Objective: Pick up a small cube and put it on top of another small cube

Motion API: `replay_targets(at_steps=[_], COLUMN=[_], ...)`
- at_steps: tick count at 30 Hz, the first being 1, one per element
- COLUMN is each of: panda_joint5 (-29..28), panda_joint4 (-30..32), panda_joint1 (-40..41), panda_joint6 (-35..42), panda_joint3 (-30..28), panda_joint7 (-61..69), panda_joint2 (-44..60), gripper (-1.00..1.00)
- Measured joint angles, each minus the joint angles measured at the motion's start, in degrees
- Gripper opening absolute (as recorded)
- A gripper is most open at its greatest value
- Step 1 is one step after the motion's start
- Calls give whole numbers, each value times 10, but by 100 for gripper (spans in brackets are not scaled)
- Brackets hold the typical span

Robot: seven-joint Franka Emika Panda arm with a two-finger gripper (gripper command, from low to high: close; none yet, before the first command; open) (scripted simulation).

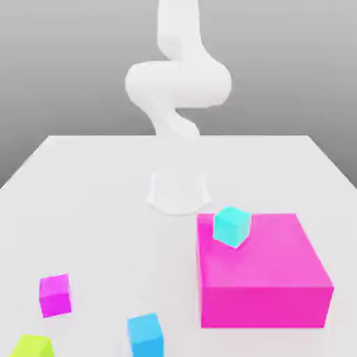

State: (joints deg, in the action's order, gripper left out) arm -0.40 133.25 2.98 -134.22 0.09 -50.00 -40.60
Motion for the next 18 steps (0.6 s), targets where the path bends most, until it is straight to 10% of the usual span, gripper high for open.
replay_targets(at_steps=[18], panda_joint5=[-14], panda_joint4=[106], panda_joint1=[174], panda_joint6=[-176], panda_joint3=[-47], panda_joint7=[-289], panda_joint2=[377], gripper=[0])
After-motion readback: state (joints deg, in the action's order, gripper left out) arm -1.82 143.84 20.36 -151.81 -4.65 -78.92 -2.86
